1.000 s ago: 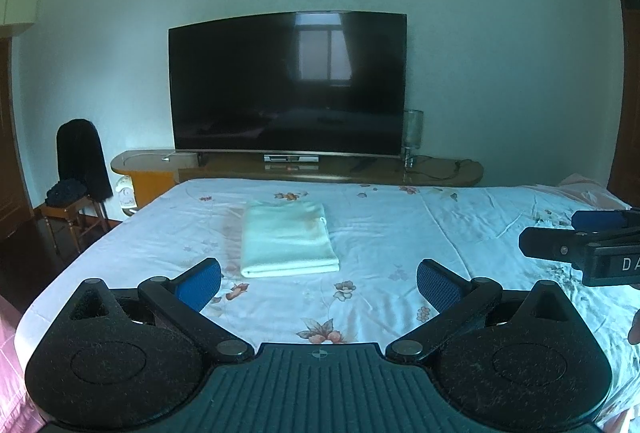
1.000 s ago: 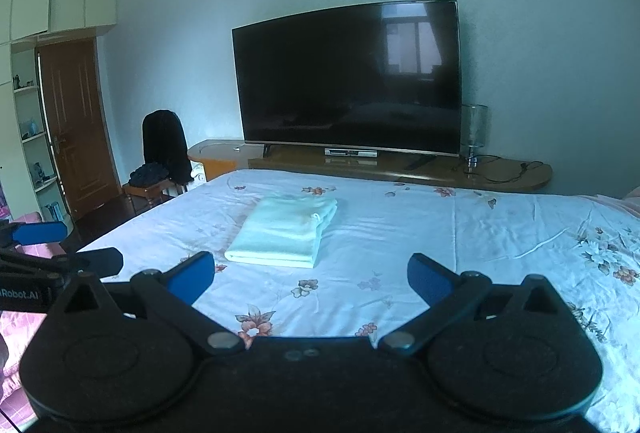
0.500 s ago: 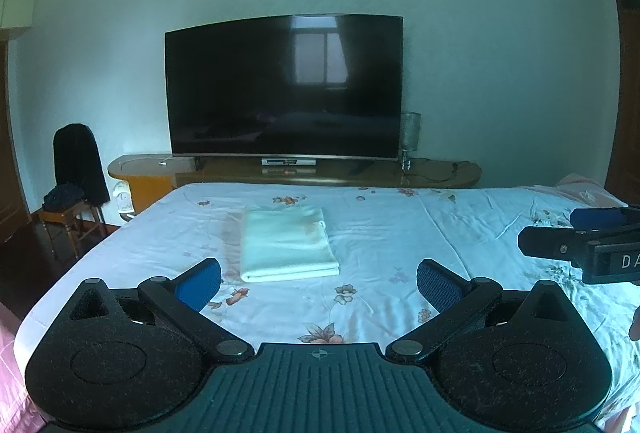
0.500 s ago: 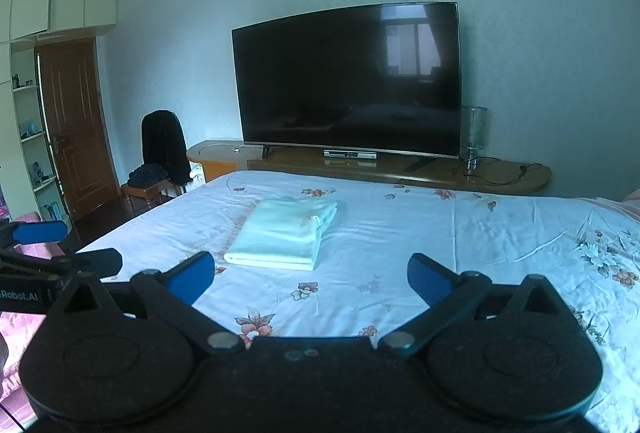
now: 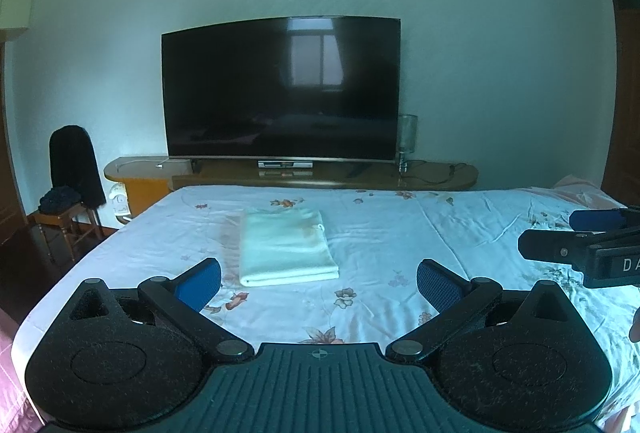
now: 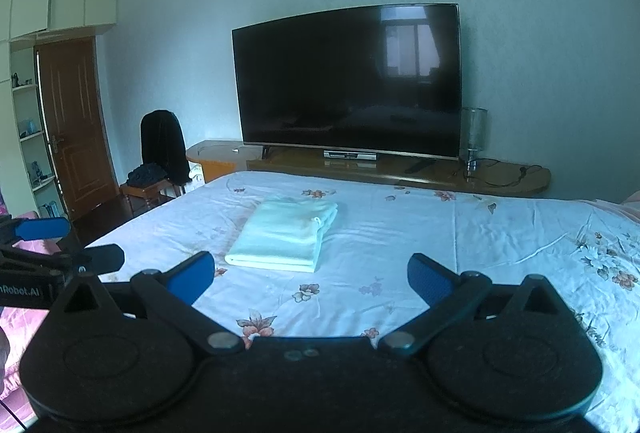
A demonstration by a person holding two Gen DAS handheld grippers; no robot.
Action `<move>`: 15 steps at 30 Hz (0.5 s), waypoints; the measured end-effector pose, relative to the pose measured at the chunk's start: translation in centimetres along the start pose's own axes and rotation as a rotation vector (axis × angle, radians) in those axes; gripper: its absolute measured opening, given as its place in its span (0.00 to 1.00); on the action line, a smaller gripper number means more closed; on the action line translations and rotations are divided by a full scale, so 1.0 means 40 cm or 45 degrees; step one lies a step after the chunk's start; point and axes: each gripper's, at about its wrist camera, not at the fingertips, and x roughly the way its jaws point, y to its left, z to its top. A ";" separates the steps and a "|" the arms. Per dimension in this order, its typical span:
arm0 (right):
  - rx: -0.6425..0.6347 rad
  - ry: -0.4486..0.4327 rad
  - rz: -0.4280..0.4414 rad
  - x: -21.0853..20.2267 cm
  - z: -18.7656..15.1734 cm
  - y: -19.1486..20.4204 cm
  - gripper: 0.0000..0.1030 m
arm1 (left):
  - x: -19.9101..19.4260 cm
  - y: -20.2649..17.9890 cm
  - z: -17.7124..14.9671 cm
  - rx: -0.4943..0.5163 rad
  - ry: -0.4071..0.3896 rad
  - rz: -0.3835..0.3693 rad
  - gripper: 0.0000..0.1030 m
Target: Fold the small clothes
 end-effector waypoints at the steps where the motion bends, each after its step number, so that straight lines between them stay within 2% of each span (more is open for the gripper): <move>1: 0.001 0.001 0.002 0.001 0.001 0.002 1.00 | 0.002 0.000 0.000 0.001 0.002 0.000 1.00; 15: -0.003 0.010 -0.004 0.011 0.007 0.014 1.00 | 0.014 0.011 0.007 0.008 0.005 -0.008 1.00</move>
